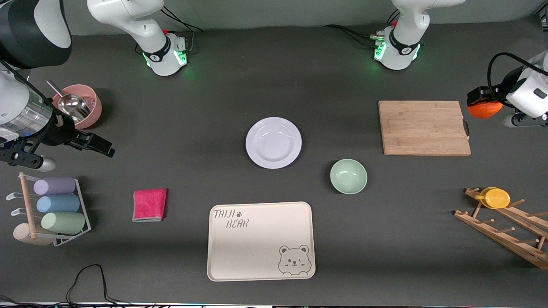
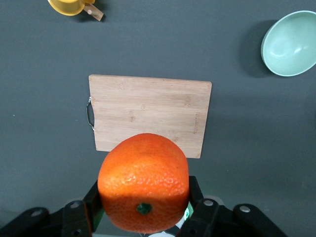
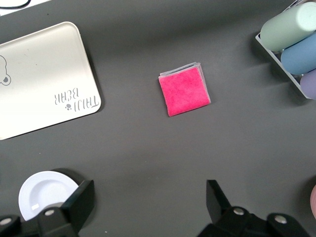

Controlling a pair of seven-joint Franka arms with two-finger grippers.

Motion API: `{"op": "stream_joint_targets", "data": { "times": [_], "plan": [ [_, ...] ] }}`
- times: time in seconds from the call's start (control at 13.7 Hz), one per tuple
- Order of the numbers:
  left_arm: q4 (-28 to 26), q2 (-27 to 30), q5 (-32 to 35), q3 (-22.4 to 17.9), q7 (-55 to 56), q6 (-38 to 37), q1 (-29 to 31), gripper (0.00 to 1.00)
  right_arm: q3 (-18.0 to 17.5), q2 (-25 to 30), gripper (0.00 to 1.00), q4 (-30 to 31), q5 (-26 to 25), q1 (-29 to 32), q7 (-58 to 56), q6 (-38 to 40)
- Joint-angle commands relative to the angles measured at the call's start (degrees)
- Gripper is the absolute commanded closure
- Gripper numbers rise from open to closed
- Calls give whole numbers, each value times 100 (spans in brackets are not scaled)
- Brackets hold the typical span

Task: Place orange and plate with both arms
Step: 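Lift the orange with the left gripper and carry it toward the plate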

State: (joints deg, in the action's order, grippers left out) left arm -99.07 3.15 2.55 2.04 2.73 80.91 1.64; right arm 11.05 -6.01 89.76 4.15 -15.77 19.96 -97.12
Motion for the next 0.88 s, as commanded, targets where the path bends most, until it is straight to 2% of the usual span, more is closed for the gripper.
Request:
{"op": "stream_joint_targets", "data": {
  "times": [0.0,0.15,0.22,0.37,0.59,0.66,0.8],
  "plan": [
    [292,-279,-105,330,348,-163,-190,100,38,-40,0,32,94,21,140,-1],
    [396,-376,-324,935,1540,-129,-287,100,99,-23,0,129,445,39,140,114],
    [510,-524,-482,1243,2042,-76,-322,100,151,-58,0,129,464,39,140,123],
    [1045,-963,-763,1675,2860,-14,-384,100,204,-59,0,164,533,74,131,123],
    [1705,-1745,-791,1966,4039,309,-900,100,336,-172,0,164,1234,363,52,368],
    [1820,-1956,-782,1967,4425,546,-1190,100,345,-234,0,164,1472,477,35,430],
    [1847,-2326,-782,1975,5068,1134,-1743,100,345,-252,0,156,1597,557,8,492]
  ]
}}
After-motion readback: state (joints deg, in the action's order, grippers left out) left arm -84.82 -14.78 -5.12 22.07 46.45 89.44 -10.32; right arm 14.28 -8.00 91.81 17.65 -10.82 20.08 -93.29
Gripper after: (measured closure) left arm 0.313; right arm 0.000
